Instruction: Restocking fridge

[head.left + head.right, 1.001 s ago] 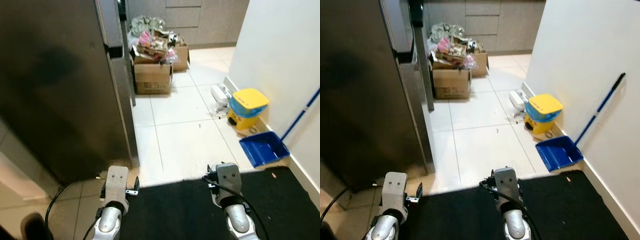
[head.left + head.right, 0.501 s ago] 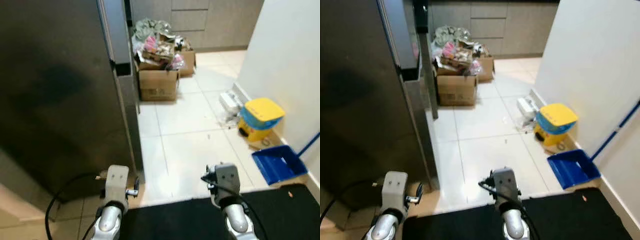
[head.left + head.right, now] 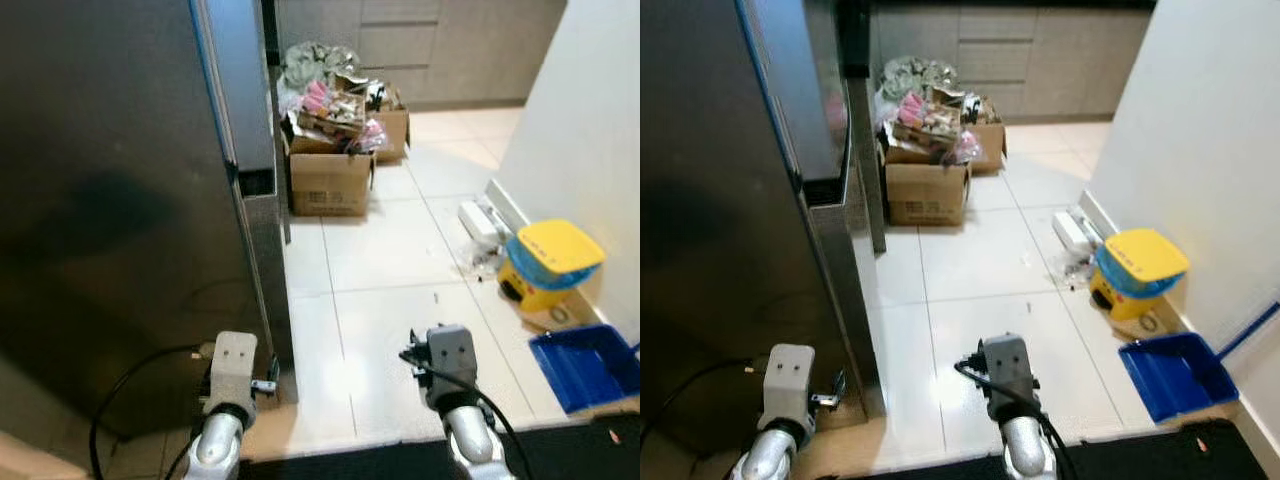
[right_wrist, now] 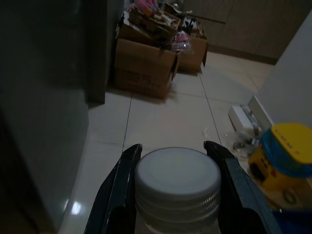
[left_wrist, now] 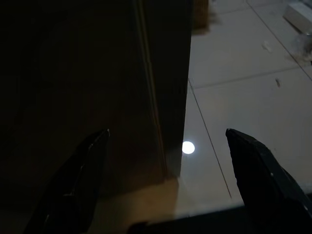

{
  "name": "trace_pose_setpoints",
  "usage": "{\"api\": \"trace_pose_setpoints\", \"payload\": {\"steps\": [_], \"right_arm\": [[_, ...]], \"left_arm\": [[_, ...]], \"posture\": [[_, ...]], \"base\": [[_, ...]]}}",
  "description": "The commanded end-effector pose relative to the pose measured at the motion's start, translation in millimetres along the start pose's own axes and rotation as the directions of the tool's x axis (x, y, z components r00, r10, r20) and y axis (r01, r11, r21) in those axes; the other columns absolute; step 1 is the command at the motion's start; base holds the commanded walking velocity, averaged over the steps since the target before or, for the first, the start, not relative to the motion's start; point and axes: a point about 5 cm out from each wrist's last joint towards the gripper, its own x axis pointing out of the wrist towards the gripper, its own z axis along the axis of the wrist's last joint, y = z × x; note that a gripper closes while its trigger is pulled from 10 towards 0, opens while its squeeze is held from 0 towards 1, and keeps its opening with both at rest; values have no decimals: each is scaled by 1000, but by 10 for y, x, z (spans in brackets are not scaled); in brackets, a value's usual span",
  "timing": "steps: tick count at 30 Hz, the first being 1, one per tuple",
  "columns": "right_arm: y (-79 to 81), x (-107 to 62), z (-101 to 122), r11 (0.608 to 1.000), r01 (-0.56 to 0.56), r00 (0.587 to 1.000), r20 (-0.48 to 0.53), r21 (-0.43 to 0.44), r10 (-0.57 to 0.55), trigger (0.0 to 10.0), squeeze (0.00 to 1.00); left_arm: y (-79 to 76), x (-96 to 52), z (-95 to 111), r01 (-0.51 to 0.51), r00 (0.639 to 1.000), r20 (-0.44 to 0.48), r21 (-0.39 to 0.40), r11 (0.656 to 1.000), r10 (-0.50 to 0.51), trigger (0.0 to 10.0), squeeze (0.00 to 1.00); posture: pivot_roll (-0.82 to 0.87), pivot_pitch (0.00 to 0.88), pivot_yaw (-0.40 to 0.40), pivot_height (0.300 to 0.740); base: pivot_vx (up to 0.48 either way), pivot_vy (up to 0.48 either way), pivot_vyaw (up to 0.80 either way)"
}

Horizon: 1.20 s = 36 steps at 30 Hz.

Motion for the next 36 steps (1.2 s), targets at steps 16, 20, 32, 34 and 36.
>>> {"api": "trace_pose_setpoints", "payload": {"steps": [16, 20, 32, 34, 36], "right_arm": [[-43, -86, -144, 1000, 1, 999, -40, -31, -2, 10000, 0], [-43, -85, -146, 999, 2, 999, -40, -33, -3, 10000, 0], [6, -34, -70, 999, -4, 1000, -3, -35, 4, 10000, 0], [16, -25, -56, 999, -4, 1000, 3, -34, 4, 10000, 0], [17, 0, -31, 999, 1, 1000, 13, -32, 0, 10000, 0]], "left_arm": [[234, -103, -222, -115, 988, -104, -29, 993, 112, 10000, 0], [293, -71, -222, -146, 983, -117, -44, 988, 140, 10000, 0], [373, 219, 219, -150, 989, 3, -51, 987, 151, 10000, 0], [382, 240, 272, -147, 989, 22, -55, 988, 148, 10000, 0], [414, 257, 391, -142, 988, 58, -66, 988, 146, 10000, 1000]], "posture": [[-98, 116, 30, 740], [-99, 111, 30, 740], [-110, 91, 58, 740], [-112, 89, 64, 740], [-112, 84, 87, 740]], "base": [[0, 0, 0], [0, 0, 0], [0, 0, 0], [0, 0, 0], [0, 0, 0]]}}
